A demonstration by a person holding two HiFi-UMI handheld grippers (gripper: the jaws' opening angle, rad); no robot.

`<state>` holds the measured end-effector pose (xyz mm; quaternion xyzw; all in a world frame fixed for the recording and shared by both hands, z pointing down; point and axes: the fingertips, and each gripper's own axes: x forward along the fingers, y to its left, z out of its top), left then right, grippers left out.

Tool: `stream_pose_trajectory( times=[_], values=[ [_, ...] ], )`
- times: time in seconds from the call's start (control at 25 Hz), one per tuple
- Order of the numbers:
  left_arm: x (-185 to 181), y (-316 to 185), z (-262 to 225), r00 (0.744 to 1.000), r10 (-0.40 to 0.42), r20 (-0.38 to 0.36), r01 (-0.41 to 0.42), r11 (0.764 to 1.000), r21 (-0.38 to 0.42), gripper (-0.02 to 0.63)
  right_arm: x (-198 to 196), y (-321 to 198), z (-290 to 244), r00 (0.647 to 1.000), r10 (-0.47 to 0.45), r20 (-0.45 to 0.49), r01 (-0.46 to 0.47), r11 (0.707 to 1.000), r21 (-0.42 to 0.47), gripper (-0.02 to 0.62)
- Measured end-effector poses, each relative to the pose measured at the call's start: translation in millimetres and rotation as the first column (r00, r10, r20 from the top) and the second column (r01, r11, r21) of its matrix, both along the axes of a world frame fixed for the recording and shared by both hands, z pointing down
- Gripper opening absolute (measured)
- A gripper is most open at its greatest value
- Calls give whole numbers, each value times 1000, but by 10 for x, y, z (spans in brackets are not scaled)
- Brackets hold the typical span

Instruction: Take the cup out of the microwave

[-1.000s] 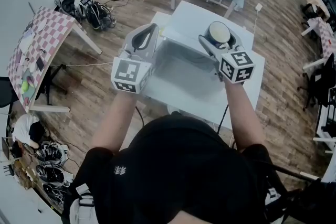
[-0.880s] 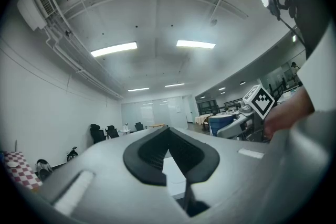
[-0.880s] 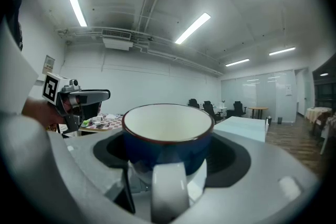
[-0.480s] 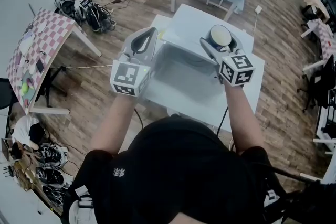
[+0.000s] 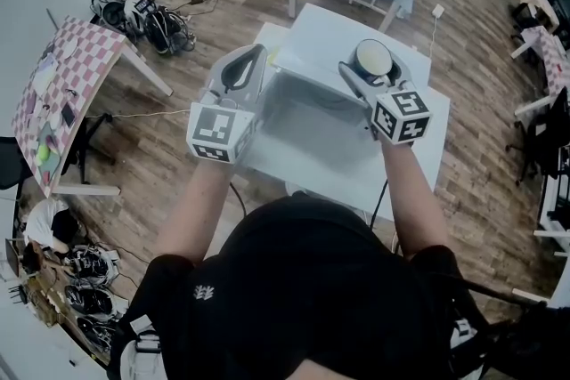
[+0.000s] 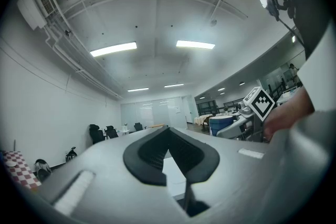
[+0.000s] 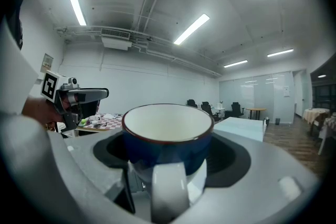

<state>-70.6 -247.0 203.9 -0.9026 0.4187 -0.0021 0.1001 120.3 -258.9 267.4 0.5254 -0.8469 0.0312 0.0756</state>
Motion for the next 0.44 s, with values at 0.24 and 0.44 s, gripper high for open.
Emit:
stream_pose_trajectory(
  times=[0.24, 0.44],
  values=[
    [4, 34, -3, 1000, -3, 1, 3, 1000, 6, 3, -7, 42, 68, 1000, -1, 1, 1, 1000, -1, 403],
    [-34, 90, -13, 1000, -11, 14, 11, 1000, 10, 2, -29, 90, 96, 1000, -6, 2, 6, 1000, -4, 403]
  ],
)
